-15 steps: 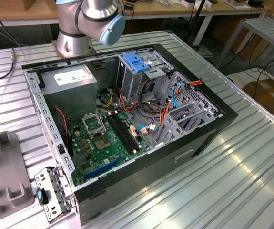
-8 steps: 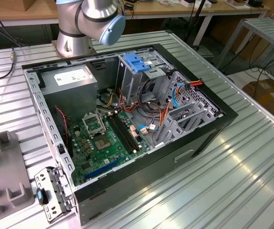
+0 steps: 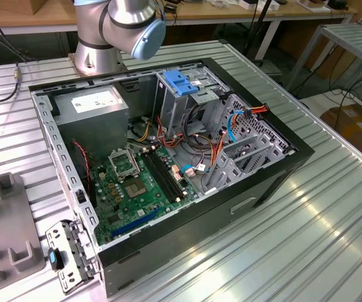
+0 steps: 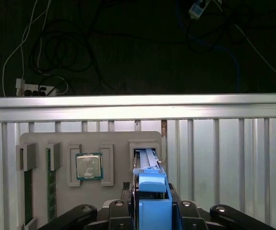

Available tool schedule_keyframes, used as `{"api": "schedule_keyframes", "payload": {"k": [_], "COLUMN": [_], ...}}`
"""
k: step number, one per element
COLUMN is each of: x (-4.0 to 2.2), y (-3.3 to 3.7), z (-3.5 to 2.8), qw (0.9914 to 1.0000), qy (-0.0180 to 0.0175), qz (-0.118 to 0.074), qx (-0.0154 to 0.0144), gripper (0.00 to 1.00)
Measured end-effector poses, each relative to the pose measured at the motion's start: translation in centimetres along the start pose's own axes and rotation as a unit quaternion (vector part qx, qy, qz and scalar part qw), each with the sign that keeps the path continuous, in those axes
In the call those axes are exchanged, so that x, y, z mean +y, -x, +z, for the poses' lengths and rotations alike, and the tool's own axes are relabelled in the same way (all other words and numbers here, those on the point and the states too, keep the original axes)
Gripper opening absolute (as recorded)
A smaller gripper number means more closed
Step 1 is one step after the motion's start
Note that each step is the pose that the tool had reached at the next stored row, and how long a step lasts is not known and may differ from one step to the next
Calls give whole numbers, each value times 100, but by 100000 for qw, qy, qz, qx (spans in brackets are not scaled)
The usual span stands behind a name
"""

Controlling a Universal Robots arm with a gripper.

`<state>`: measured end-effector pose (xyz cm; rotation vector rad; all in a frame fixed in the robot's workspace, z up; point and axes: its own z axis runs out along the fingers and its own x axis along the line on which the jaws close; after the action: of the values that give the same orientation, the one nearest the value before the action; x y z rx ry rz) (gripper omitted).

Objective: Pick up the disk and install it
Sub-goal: 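Pick up the disk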

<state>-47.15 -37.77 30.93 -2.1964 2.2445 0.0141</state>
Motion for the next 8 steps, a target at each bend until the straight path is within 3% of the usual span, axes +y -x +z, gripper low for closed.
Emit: {"api": "schedule_keyframes", "payload": {"k": [7, 8], "x": [1, 1], "y": [1, 1], "z": [-134, -176], "qw": [100000, 100000], "qy": [9, 7], "qz": [0, 0], "qx": [-217, -249], "gripper": [37, 37]}}
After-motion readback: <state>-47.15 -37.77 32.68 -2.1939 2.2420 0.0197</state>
